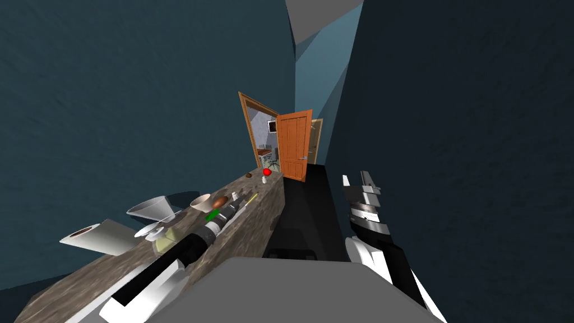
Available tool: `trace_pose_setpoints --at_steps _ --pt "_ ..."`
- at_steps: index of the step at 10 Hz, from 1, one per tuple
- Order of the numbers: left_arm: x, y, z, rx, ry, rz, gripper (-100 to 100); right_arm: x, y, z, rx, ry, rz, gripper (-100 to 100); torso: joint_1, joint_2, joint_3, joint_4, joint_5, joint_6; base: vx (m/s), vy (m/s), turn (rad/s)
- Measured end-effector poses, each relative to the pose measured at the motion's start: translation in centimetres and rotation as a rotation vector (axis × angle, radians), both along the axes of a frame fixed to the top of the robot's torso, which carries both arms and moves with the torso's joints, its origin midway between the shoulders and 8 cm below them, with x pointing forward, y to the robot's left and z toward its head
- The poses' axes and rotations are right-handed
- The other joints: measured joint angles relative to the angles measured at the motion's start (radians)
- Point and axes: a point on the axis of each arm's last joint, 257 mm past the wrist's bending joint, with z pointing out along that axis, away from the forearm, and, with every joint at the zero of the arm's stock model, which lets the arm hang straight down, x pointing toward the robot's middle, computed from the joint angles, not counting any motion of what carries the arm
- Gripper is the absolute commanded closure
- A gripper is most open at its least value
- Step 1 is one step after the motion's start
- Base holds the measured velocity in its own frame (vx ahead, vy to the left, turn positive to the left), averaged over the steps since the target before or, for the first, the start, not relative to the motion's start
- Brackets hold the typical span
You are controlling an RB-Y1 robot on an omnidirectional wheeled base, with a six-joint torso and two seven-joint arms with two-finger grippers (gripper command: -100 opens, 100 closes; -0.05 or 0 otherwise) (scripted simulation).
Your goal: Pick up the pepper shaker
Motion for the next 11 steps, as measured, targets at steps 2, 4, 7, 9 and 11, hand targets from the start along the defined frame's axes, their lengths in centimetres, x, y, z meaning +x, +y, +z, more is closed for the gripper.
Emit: trace_pose_setpoints --at_steps 2,4,7,9,11 --pt "-0.7 0.9 -1.5 0.039 0.073 0.001 -100 0.0 0.0 0.0 0.0 0.0 0.0 0 0.0 0.0 0.0 0.0 0.0 0.0 0.015 0.007 -0.1" --pt "-1.3 1.9 -2.6 0.076 0.137 0.001 -100 0.0 0.0 0.0 0.0 0.0 0.0 0 0.0 -0.001 0.0 0.0 0.0 0.0 0.02 0.008 -0.095" --pt "-2.4 3.3 -4.8 0.127 0.234 0.008 -100 0.0 0.0 0.0 0.0 0.0 0.0 0 0.0 -0.001 -0.001 0.0 0.0 -0.001 0.03 0.011 -0.097" --pt "-3.5 4.9 -6.4 0.177 0.323 0.014 -100 0.0 0.0 0.0 0.0 0.0 0.0 0 0.0 -0.003 -0.001 -0.001 0.0 0.0 0.045 0.014 -0.125" --pt "-4.6 6.4 -7.8 0.22 0.4 0.022 -100 0.0 0.0 0.0 0.0 0.0 0.0 0 0.001 -0.002 -0.001 0.0 0.0 0.0 0.038 0.017 -0.077"
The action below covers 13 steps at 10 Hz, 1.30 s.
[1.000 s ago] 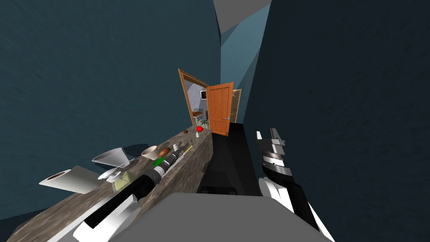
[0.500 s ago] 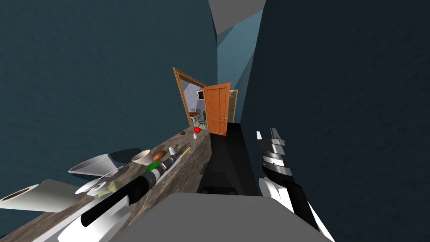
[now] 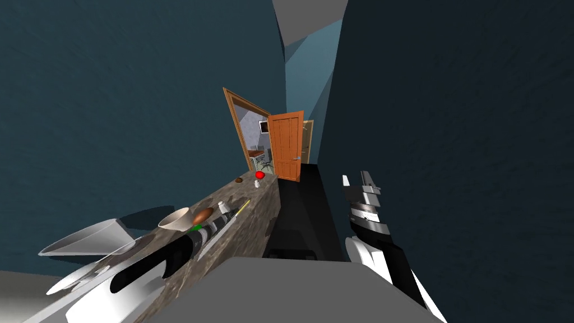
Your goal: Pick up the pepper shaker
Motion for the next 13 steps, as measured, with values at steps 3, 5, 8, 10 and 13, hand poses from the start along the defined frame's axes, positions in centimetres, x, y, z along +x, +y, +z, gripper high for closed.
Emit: trace_pose_setpoints --at_steps 3,5,8,10,13 --pt "-1.2 1.9 -1.2 0.052 0.092 0.016 -100 0.0 0.0 0.0 0.0 0.0 0.0 0 -0.001 0.0 0.0 0.0 0.0 0.0 0.04 0.012 -0.083" --pt "-2.9 3.7 -2.3 0.103 0.174 0.028 -100 0.0 0.0 0.0 0.0 0.0 0.0 0 0.0 -0.001 -0.001 0.0 0.0 0.0 0.059 0.025 -0.086" --pt "-4.3 5.6 -3.2 0.157 0.261 0.05 -100 0.0 0.0 0.0 0.0 0.0 0.0 0 0.0 0.0 0.0 0.0 0.0 0.0 0.047 0.018 -0.067" --pt "-5.6 7.4 -3.6 0.204 0.333 0.07 -100 0.0 0.0 0.0 0.0 0.0 0.0 0 0.0 -0.001 -0.001 0.0 0.0 0.0 0.065 0.028 -0.071" --pt "-7.1 9.4 -4.0 0.248 0.4 0.094 -100 0.0 0.0 0.0 0.0 0.0 0.0 0 0.0 0.0 0.0 0.0 0.0 -0.001 0.047 0.028 -0.045"
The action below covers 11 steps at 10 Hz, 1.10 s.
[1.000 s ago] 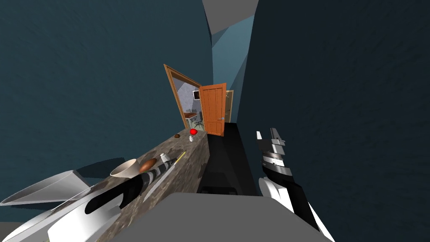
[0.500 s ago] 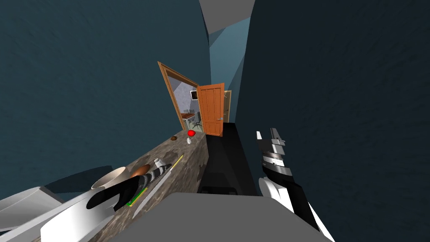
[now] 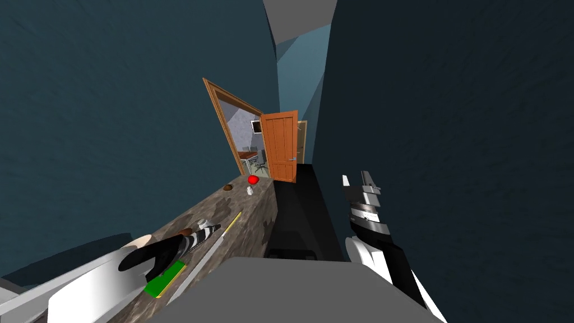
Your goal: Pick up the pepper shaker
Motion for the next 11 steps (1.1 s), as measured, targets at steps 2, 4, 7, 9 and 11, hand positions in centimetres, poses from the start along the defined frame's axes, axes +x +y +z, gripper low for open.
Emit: trace_pose_setpoints --at_steps 2,4,7,9,11 --pt "-1.0 1.7 -0.2 0.04 0.054 0.022 -100 0.0 0.0 0.0 0.0 0.0 0.0 0 0.001 -0.001 -0.001 0.0 0.0 0.0 0.059 0.032 -0.053" --pt "-1.7 2.7 -0.1 0.065 0.087 0.036 -100 0.0 0.0 0.0 0.0 0.0 0.0 0 0.001 0.0 0.0 0.0 0.0 0.0 0.058 0.041 -0.041" --pt "-2.7 4.6 0.1 0.116 0.139 0.066 -100 0.0 0.0 0.0 0.0 0.0 0.0 0 0.003 -0.002 -0.001 -0.001 0.001 0.0 0.064 0.051 -0.032" --pt "-2.7 4.7 0.1 0.118 0.141 0.067 -100 0.0 0.0 0.0 0.0 0.0 0.0 0 -0.001 0.002 0.001 0.0 0.0 0.0 -0.015 0.0 -0.126" --pt "-3.1 5.9 -0.7 0.117 0.141 0.108 -100 0.0 0.0 0.0 0.0 0.0 0.0 0 -0.002 0.008 0.004 0.002 0.0 0.0 -0.103 0.006 -0.247"
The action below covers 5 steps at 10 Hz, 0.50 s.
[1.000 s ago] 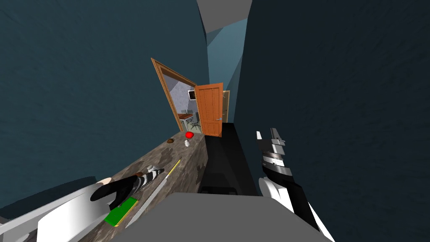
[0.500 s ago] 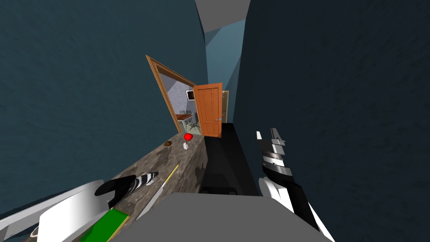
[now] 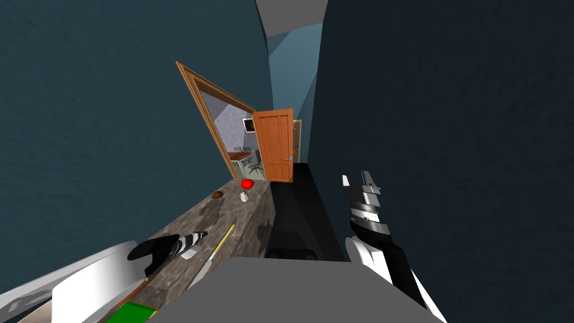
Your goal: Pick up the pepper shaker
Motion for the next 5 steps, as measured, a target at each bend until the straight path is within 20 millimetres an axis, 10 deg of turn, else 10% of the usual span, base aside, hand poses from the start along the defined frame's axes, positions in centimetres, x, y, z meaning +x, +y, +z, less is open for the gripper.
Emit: trace_pose_setpoints --at_steps 2,3,5 --pt "-0.58 1.4 -0.86 0.001 -0.001 0.045 -100 0.0 0.0 0.0 0.0 0.0 0.0 0 0.0 0.001 0.001 0.001 0.0 0.0 -0.06 -0.003 -0.115" --pt "-0.61 1.47 -0.92 0.001 -0.001 0.048 100 0.0 -0.01 -0.01 0.0 0.0 0.0 0 0.0 -0.001 0.0 0.0 0.0 -0.001 -0.007 0.0 0.007" --pt "-0.62 1.48 -0.91 0.001 -0.001 0.048 100 0.0 -0.01 -0.01 0.0 0.0 0.0 0 0.0 -0.004 -0.002 -0.001 0.0 -0.001 0.0 0.0 0.0"
